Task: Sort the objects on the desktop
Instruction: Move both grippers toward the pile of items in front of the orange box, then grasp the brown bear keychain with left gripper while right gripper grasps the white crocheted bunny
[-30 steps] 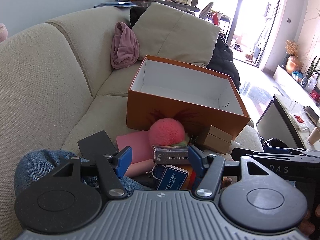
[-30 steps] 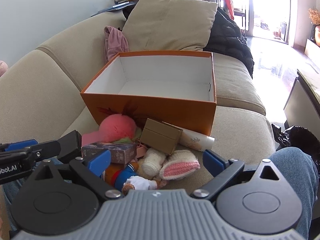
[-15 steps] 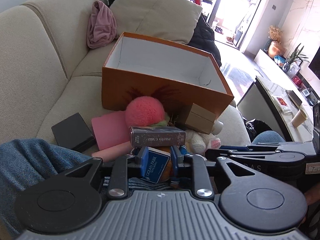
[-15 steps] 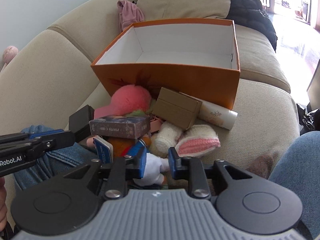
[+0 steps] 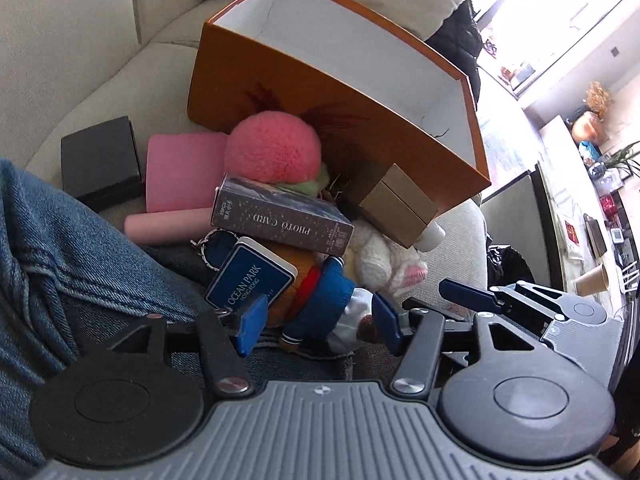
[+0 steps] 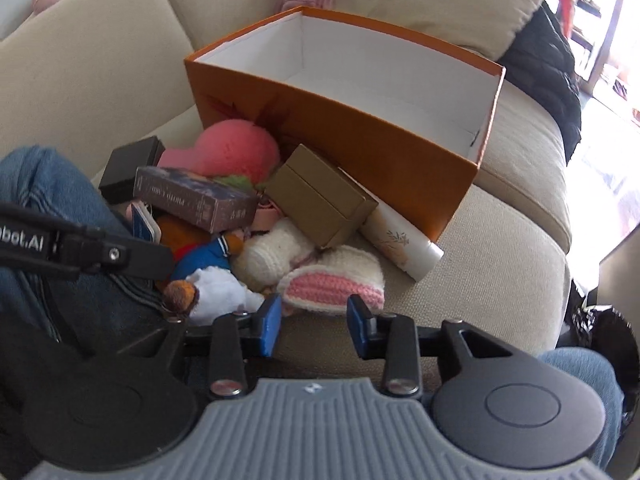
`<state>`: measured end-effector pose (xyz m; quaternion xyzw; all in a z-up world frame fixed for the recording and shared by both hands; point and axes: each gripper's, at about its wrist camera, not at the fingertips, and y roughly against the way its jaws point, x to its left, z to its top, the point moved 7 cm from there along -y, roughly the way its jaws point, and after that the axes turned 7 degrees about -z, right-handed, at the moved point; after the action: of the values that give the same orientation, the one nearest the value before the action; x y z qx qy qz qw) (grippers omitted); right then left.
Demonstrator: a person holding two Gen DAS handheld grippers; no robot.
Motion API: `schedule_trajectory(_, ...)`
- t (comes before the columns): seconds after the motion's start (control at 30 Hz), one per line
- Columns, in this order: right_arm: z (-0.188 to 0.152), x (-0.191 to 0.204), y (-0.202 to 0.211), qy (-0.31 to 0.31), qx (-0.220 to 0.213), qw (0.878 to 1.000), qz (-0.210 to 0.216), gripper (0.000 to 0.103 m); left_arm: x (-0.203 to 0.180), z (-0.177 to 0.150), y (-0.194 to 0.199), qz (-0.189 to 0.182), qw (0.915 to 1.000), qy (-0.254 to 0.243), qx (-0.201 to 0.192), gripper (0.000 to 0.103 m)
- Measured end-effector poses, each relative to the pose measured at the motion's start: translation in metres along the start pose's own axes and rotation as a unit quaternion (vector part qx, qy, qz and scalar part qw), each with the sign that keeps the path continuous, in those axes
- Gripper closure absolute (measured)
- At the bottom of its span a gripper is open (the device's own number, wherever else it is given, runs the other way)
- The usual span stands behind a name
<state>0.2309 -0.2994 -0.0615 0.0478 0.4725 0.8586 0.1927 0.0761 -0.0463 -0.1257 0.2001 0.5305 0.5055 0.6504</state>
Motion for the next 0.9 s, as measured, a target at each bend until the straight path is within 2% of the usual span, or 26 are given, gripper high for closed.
schedule_trajectory(0.07, 0.000, 0.000, -0.004, 0.021, 0.002, 1.000, 0.009, 0.059, 0.001, 0.000, -0.007, 0.014, 0.9995, 0.027, 0.007, 0.036)
schedule_trajectory(0.17, 0.000, 0.004, -0.010, 0.039, -0.003, 0.999, 0.026, 0.059, 0.004, -0.001, -0.019, 0.022, 0.9974, 0.065, 0.021, 0.035)
schedule_trajectory(0.3, -0.003, 0.012, -0.016, 0.037, -0.004, 0.998, 0.056, 0.060, 0.006, -0.002, -0.033, 0.022, 0.9940, 0.099, 0.041, 0.030)
schedule_trajectory(0.4, -0.003, 0.013, -0.020, 0.029, -0.004, 0.998, 0.064, 0.060, 0.010, -0.004, -0.050, 0.029, 0.9900, 0.125, 0.058, 0.025)
schedule_trajectory(0.5, -0.005, 0.012, -0.022, 0.028, -0.002, 0.997, 0.073, 0.060, 0.012, -0.002, -0.060, 0.035, 0.9866, 0.146, 0.063, 0.025)
schedule_trajectory(0.6, -0.007, 0.011, -0.020, 0.068, -0.009, 0.996, 0.060, 0.060, 0.013, -0.004, -0.061, 0.034, 0.9888, 0.132, 0.062, 0.033)
schedule_trajectory(0.77, -0.012, 0.006, -0.021, 0.145, -0.014, 0.989, 0.038, 0.059, 0.012, -0.010, -0.039, 0.016, 0.9947, 0.076, 0.067, 0.041)
schedule_trajectory(0.83, -0.011, 0.009, -0.024, 0.179, -0.018, 0.983, 0.029, 0.059, 0.008, -0.012, -0.026, 0.032, 0.9969, 0.033, 0.064, 0.043)
schedule_trajectory(0.9, -0.008, 0.014, -0.025, 0.218, -0.025, 0.975, 0.023, 0.054, 0.003, -0.017, -0.011, 0.049, 0.9969, -0.019, 0.058, 0.043)
